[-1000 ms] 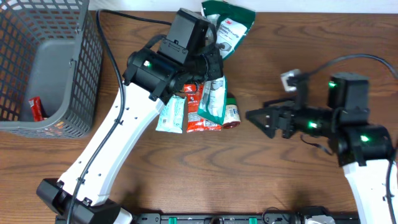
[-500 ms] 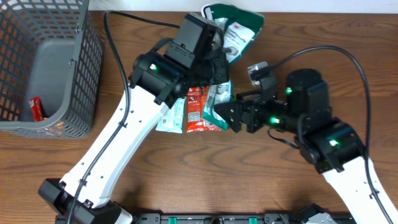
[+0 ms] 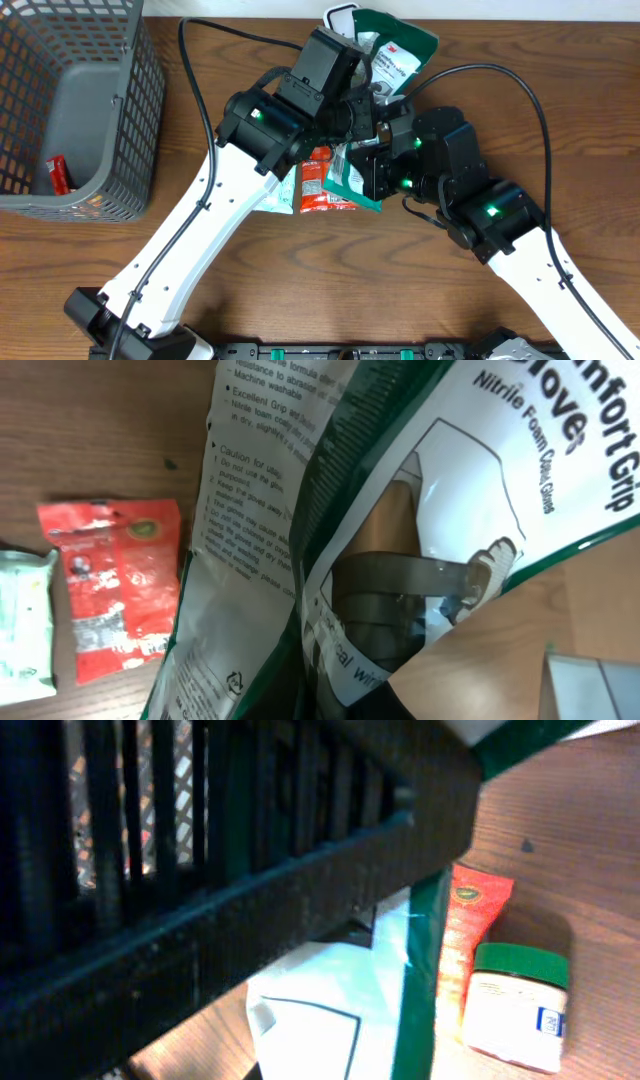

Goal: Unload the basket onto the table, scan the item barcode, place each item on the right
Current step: 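Hold the glove packet with the right gripper and lay it right of the jar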

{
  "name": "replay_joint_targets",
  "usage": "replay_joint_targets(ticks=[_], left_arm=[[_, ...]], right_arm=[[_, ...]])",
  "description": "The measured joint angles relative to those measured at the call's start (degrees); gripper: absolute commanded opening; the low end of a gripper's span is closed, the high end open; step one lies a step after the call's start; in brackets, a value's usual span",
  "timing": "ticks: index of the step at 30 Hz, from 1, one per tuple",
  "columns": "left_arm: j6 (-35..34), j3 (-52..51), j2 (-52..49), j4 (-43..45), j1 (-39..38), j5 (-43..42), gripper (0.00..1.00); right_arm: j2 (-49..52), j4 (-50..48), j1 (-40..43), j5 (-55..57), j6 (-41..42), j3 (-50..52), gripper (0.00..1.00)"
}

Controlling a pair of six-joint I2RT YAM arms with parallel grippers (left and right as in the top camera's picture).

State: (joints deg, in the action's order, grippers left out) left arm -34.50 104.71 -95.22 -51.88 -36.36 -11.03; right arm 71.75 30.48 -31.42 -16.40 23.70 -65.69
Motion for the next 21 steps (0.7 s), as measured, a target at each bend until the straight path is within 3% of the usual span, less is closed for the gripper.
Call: replay_joint_targets(ticks=[2,3,4,7,14,18,21], left_arm=[[0.00,0.00,0.00,0.07,-0.26,0.98,0.27],[0.26,0.00,0.00,0.17,-0.37,1.55,0.39],[0.63,0.00,0.00,0.35,-0.39,2.25,0.58],[1.62,0.00,0.00,1.11,0.11,4.00,0.73],[5.99,0.00,2.49,2.16,2.84,3.45,0.75],[9.18,0.00,6.93,-1.79,6.86,5.03,0.75],[11.61,0.00,10.25,-5.27,9.77,6.19,0.82]], right_arm=[[0.00,0.02,0.00,0.37,-0.04,0.00,0.01],[0.00,0.07,0.00,0.44,-0.24,0.00,0.01],[-0.04,0.22,0.02,0.74,-0.42,0.00,0.01],[-0.63,1.11,0.59,1.36,-1.42,0.00,0.01],[-3.41,5.35,6.95,-1.75,-5.77,0.00,0.01],[-4.02,10.54,14.64,-6.73,-10.14,0.00,0.01],[-3.89,13.05,21.46,-10.91,-13.31,0.00,0.01]])
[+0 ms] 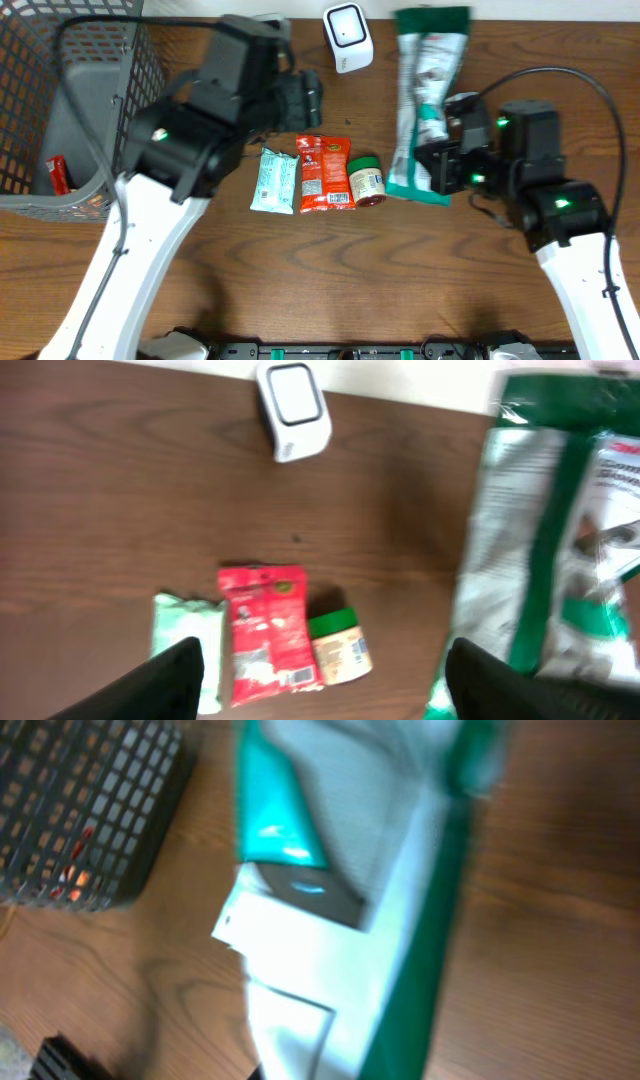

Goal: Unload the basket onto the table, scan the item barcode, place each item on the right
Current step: 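Hold the glove packet with the right gripper and lay it right of the jar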

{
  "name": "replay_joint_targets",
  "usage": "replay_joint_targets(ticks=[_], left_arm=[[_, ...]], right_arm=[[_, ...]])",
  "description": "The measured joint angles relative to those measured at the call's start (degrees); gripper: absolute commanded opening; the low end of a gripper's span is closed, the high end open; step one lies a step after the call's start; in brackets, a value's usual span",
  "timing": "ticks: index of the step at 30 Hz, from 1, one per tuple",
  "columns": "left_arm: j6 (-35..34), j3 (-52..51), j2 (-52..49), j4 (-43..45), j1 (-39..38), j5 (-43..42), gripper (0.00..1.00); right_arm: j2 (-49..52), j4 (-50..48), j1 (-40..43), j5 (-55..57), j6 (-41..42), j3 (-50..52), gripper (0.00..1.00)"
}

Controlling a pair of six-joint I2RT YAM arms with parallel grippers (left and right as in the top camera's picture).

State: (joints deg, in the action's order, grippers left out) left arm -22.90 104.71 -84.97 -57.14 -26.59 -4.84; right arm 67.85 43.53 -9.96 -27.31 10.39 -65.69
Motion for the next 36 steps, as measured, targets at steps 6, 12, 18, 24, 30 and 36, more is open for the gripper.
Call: replay_joint_targets(ticks=[6,12,18,24,30,36], left_arm=[[2.75,0.02,3.58,-7.78,3.06,0.72,0.84],[6.01,0.00,3.32,-15.02,3.93,0.68,0.87],[8.50,0.00,3.06,-19.08,3.93,0.02,0.87],[9.46,0.00,2.99,-19.34,3.93,-0.39,0.87],[9.46,0.00,2.99,-19.26,3.93,-0.42,0.87],[9.49,0.00,2.97,-19.15,3.93,-0.57,0.87]], right_arm=[[2.43,3.85,10.49,-9.90,-7.82,-0.15,0.01],[10.23,8.72,13.70,-15.04,-15.96,-0.17,0.01],[19.85,10.84,14.75,-16.31,-22.05,-0.17,0.01],[29.59,11.21,14.88,-16.65,-26.16,-0.17,0.01],[35.98,11.28,14.86,-16.63,-27.87,-0.17,0.01],[39.74,11.26,14.88,-16.65,-28.00,-0.17,0.11]])
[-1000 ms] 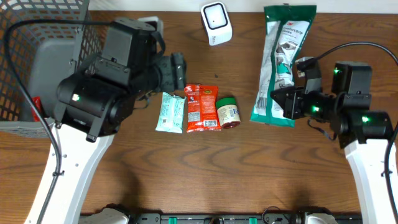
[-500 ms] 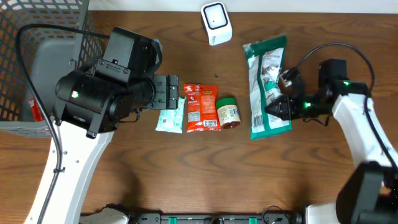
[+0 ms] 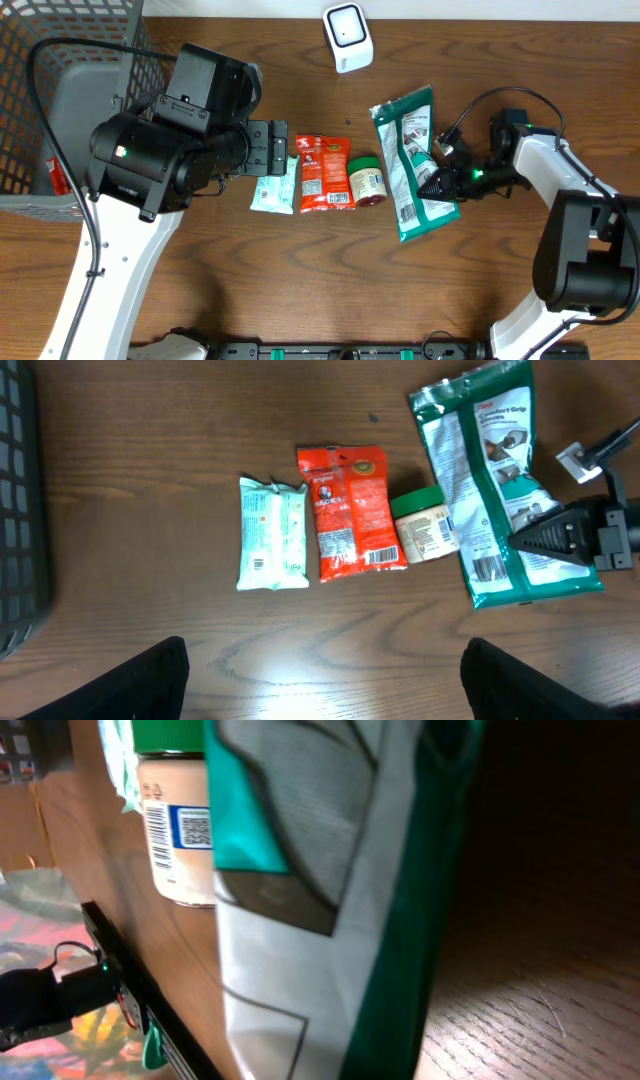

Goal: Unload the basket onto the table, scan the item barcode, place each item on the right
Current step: 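Hold the glove packet with the right gripper and lay it right of the jar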

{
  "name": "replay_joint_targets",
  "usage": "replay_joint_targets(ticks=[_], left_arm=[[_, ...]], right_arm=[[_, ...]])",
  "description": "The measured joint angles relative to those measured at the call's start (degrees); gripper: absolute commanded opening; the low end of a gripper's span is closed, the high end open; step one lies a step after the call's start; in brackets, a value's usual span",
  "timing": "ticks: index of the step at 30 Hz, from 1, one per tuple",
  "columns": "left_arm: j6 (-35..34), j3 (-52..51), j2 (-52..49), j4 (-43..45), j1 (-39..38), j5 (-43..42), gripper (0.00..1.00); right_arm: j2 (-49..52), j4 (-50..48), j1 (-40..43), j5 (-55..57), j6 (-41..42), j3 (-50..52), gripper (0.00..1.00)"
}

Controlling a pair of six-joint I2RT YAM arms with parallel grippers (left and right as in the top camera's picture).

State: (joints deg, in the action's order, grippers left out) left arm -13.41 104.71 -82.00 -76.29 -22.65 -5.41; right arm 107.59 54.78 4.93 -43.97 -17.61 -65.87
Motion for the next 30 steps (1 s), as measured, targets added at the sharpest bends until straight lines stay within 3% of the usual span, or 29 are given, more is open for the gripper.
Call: replay_joint_targets(ticks=[4,6,7,12,18,26,30], left_arm=[[-0.02,0.00,0.00,0.04,0.00,-0.04,0.87],[0.00,0.00,0.00,0.02,0.00,-0.04,0.87],[0.00,0.00,0.00,0.02,0.00,-0.04,0.87],[0.00,0.00,0.00,0.04,0.00,-0.04,0.87],[0.00,0.00,0.00,0.07,0.00,-0.07,0.88],[0.00,0.00,-0.15,0.09,0.00,-0.02,0.87],[-0.02,0.00,-0.39,0.22,0.00,0.20,0.87]], right_arm=[[1.03,0.02,-0.02,0.31,0.83,0.02,0.27],[1.11,0.00,-0.02,1.46,1.99,0.02,0.48],[1.14,0.02,-0.02,2.43,2.73,0.02,0.53],[1.14,-0.04,0.00,8.83,7.28,0.02,0.62],[1.14,-0.04,0.00,12.04,9.88,-0.24,0.65],[1.14,0.61,-0.02,16.04,14.01,-4.76,0.48],[1.14,3.63,-0.02,16.87,14.62,-8.11,0.47]])
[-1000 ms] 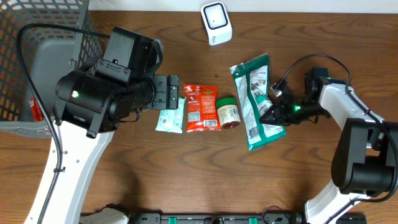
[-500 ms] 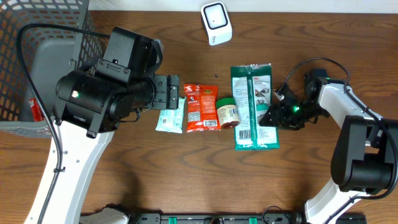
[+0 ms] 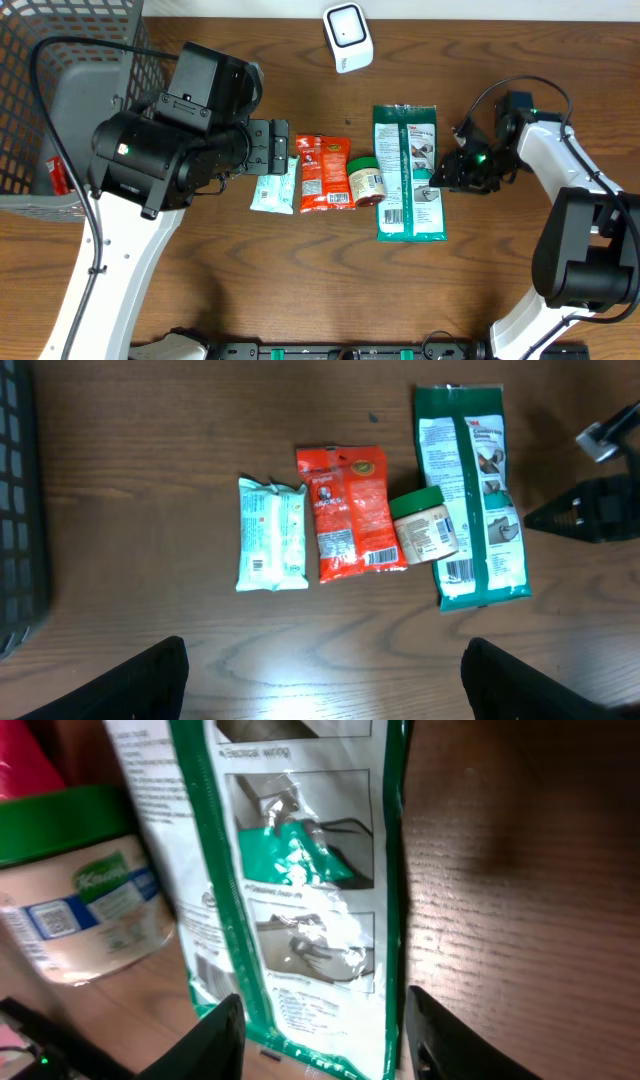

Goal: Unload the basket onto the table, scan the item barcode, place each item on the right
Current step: 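Hold the glove packet with the right gripper and lay it right of the jar, then open the right gripper and withdraw both arms from the items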

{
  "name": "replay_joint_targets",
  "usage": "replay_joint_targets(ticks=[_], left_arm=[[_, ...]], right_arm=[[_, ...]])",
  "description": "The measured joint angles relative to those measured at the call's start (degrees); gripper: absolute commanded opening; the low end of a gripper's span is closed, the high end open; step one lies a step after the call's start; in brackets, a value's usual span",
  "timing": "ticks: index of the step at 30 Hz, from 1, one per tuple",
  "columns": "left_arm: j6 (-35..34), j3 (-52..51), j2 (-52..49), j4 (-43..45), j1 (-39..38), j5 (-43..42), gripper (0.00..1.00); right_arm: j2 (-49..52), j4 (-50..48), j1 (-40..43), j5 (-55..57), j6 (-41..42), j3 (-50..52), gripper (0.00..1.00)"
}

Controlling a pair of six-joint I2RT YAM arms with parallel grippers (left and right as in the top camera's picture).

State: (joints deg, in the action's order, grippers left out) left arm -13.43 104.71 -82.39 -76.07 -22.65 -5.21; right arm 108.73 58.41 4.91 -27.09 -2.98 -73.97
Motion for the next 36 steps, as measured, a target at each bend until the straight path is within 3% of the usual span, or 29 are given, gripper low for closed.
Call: replay_joint_targets(ticks=[4,12,19,22,26,36], left_arm=[[0.00,0.00,-0.02,-0.04,0.00,1.95,0.88],[-2.12,0.00,-0.02,0.15,3.56,10.10,0.88],[-3.89,0.00,-0.02,2.03,18.43,13.05,0.88],[-4.92,0.00,-0.04,3.61,25.16,13.35,0.88],[-6.60,0.00,-0.15,9.01,33.77,13.60,0.84],[-6.23,0.02,-8.15,18.95,45.38,14.38,0.82]], right_arm=[[0.00,2.89,0.00,0.17,0.33,-3.21,0.55],[0.02,5.42,-0.24,0.33,0.50,-5.03,0.59],[0.04,9.86,-2.67,1.64,0.55,-12.46,0.63],[0.04,9.84,-3.69,1.70,0.57,-14.36,0.75],[0.09,9.70,-5.95,2.03,1.22,-14.47,0.99],[0.09,9.57,-10.25,2.58,1.11,-14.47,0.99]])
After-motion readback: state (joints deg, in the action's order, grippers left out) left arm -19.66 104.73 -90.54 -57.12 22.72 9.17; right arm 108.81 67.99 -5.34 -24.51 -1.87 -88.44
